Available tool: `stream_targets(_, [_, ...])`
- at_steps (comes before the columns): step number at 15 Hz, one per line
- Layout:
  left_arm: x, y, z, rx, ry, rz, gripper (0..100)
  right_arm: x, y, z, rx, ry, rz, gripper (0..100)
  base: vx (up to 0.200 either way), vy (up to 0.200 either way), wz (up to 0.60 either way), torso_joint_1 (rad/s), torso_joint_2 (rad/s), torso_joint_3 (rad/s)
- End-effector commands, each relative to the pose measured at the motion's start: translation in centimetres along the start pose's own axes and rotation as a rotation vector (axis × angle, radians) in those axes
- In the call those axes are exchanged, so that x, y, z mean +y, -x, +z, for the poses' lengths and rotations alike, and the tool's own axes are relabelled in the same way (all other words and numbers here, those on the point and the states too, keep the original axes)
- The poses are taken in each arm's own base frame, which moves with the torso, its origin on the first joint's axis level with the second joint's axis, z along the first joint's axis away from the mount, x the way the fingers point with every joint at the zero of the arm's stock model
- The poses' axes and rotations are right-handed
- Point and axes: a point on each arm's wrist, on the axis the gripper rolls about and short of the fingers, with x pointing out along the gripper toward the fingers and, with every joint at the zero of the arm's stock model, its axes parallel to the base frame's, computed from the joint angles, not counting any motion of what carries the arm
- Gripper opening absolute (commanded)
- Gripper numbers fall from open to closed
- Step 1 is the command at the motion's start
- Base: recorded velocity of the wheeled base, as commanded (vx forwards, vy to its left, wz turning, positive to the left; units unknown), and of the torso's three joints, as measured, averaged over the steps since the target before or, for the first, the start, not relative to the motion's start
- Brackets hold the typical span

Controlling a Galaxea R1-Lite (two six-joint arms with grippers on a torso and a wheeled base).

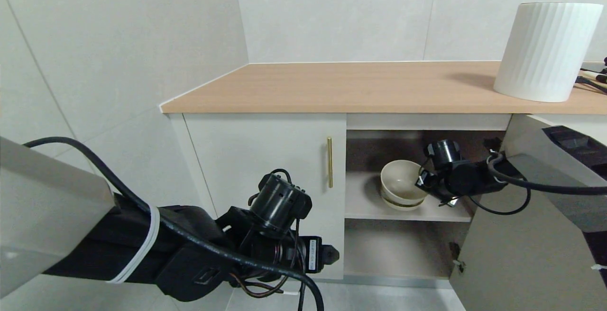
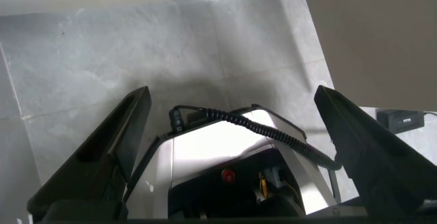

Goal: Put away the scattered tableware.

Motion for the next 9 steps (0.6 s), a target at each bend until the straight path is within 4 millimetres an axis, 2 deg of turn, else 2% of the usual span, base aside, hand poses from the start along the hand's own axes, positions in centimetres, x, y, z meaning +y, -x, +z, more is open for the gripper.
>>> stream_targets(1, [0.0, -0.1, 0.0, 0.002, 0.0, 0.002, 100, -0.5, -1.2, 0.0, 0.0, -0.006, -0.014, 0, 0.0, 0.0, 0.0, 0.0, 0.0, 0.0])
stream_targets(9, [0.2, -0.3, 0.0, 0.006, 0.004, 0.008, 100, -0.1, -2.6, -0.3, 0.005, 0.003, -0.015, 0, 0.0, 0.0, 0.0, 0.0, 0.0, 0.0])
